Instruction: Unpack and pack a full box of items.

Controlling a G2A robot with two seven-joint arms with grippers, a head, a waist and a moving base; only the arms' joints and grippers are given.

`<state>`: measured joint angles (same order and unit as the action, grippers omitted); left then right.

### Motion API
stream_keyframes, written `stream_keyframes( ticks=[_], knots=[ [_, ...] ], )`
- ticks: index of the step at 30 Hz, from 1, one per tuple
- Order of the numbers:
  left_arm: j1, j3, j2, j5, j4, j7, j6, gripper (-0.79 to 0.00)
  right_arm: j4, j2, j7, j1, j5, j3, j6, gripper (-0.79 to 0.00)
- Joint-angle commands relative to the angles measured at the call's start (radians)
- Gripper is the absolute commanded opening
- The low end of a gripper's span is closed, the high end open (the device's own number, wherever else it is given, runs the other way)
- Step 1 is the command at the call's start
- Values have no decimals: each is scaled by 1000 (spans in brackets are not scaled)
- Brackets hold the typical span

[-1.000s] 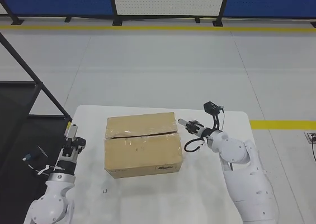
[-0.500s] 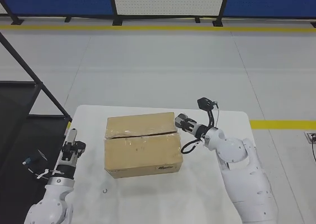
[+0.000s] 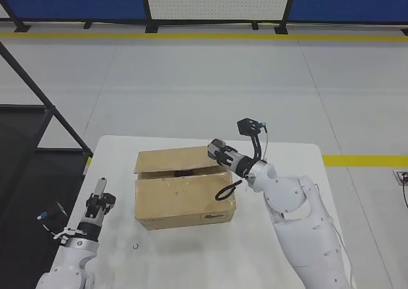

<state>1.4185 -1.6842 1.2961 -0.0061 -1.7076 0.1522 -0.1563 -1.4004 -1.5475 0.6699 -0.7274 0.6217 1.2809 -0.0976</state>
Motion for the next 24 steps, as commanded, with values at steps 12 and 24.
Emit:
stream_keyframes(
  ticks=[12,24],
  knots=[
    [23,-25,-5,-36,7,28,-23,0,-59,-16,-61,45,-30,-121,12,-785],
    [41,-45,-9,-62,8,55,-39,0,-82,-33,-112,90,-30,-213,37,-785]
  ],
)
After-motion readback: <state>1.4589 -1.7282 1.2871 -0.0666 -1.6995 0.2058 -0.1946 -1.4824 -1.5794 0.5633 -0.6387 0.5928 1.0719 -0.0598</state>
